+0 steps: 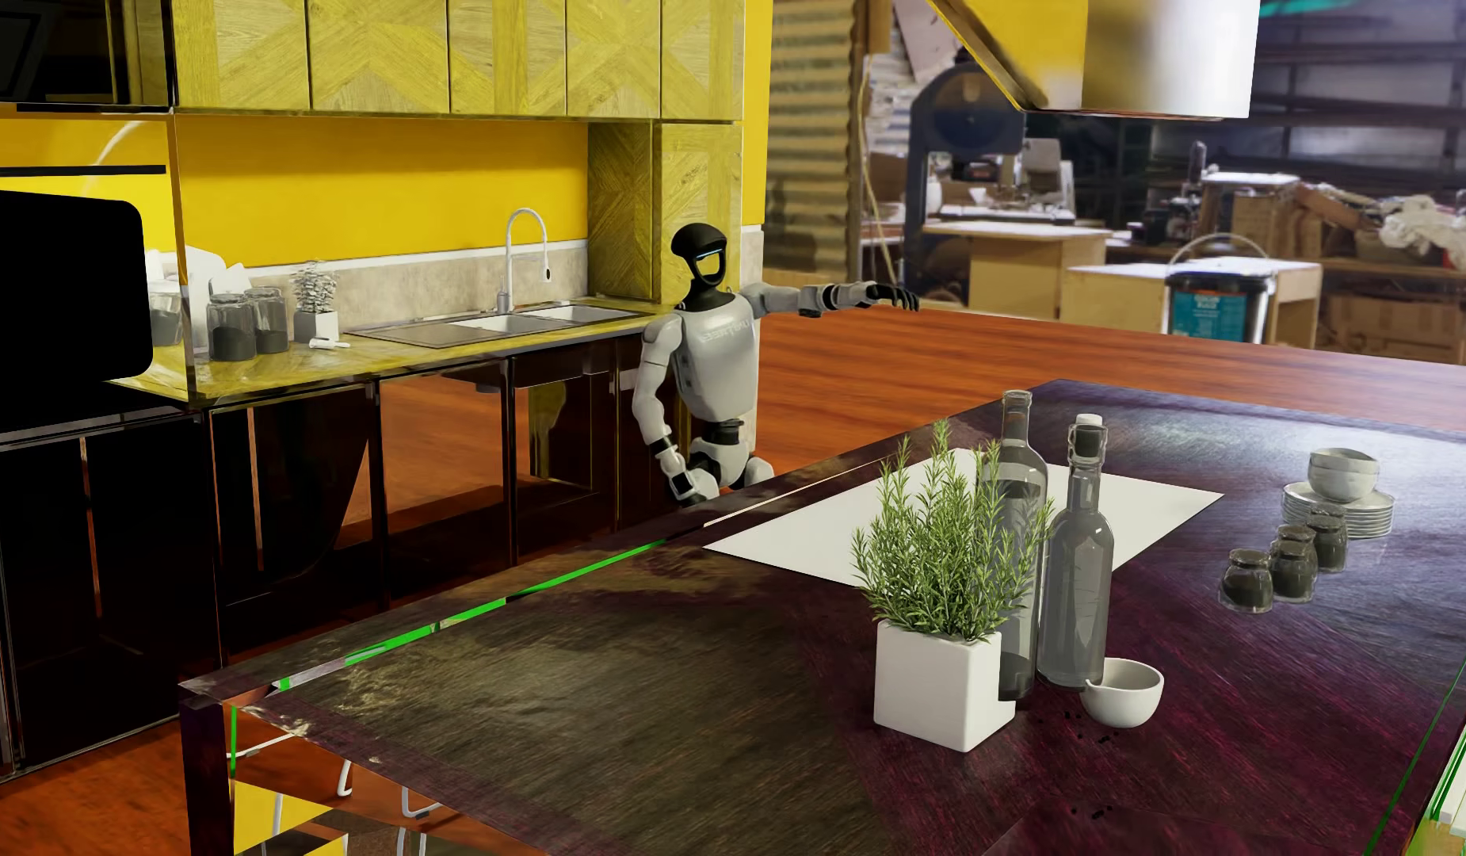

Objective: Stretch out

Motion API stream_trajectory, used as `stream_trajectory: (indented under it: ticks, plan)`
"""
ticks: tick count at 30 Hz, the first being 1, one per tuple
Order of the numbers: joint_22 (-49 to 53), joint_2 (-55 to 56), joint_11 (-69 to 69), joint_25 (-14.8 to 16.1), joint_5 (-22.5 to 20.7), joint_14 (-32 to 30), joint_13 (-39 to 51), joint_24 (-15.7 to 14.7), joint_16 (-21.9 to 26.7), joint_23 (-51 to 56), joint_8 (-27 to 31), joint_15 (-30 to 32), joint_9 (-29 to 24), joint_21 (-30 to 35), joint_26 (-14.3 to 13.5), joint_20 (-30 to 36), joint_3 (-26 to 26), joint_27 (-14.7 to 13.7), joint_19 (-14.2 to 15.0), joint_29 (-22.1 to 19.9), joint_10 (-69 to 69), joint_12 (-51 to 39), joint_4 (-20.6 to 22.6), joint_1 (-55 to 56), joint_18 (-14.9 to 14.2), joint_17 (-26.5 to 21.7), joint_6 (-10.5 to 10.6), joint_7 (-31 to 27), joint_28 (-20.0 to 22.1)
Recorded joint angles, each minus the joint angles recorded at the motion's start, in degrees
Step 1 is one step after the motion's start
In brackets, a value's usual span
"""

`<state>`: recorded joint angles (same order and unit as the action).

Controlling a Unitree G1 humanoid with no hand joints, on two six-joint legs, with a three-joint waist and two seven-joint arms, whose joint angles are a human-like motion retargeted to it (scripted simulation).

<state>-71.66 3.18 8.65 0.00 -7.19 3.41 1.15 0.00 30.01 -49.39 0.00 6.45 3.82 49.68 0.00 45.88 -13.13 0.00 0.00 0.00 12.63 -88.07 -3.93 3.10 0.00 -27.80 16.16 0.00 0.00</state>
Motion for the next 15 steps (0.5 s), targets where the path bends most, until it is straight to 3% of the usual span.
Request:
stream_trajectory:
  ticks: [15]
  plan:
    - [0.3,-0.3,2.6,0.0,-0.3,-0.2,0.1,0.0,-0.6,-0.1,0.0,-3.6,0.0,-0.3,0.0,-1.7,-0.6,0.0,0.0,0.0,0.6,-1.7,-0.2,-0.8,0.0,0.3,-0.5,0.0,0.0]
